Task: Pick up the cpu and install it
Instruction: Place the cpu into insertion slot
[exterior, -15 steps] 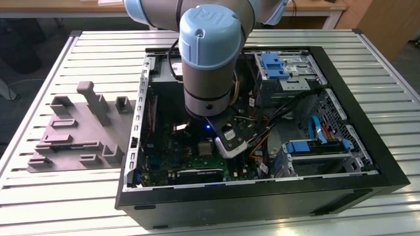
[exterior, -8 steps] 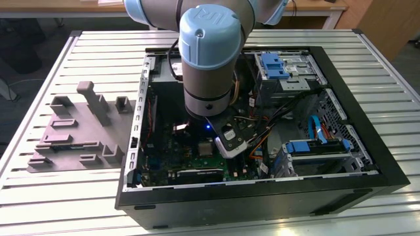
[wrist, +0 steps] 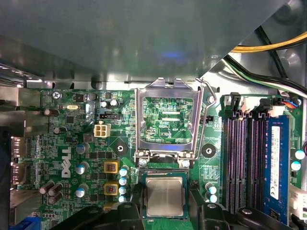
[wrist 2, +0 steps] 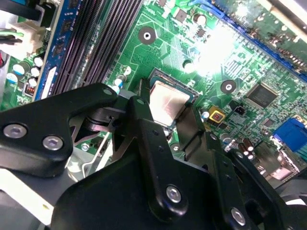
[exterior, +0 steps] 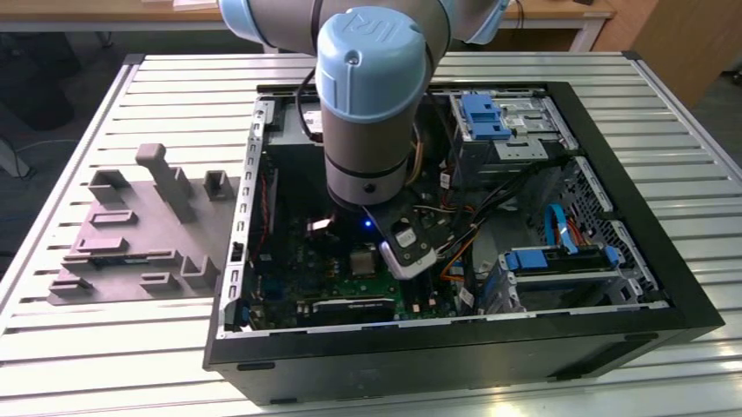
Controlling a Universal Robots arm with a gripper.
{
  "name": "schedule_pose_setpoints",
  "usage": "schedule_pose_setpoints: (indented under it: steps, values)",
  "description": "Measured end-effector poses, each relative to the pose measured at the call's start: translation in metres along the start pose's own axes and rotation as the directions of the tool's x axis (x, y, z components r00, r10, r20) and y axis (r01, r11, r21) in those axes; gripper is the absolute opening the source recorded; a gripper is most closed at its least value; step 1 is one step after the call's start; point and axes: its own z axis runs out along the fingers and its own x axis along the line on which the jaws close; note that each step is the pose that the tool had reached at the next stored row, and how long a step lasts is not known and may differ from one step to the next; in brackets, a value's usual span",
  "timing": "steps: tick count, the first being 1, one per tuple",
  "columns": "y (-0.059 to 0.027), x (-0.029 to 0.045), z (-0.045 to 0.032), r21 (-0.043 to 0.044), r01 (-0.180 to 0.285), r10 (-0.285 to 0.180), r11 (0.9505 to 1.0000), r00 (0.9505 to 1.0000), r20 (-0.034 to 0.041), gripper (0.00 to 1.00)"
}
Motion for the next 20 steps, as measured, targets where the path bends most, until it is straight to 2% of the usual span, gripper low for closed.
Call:
schedule_pose_setpoints:
  steps: [12,14,15,20]
  values:
    - [-0.0001,0.0000,-0.0006,0.0005,0.000,0.000,1.0000,1.0000,-0.0011,0.47]
    - [-0.0001,0.0000,0.0000,0.0003,0.000,0.000,1.0000,1.0000,-0.0010,0.48]
    - [-0.0001,0.0000,0.0004,0.0003,0.000,0.000,1.0000,1.0000,-0.0009,0.54]
    - [-0.0001,0.0000,0.0011,0.0003,0.000,0.000,1.0000,1.0000,-0.0009,0.54]
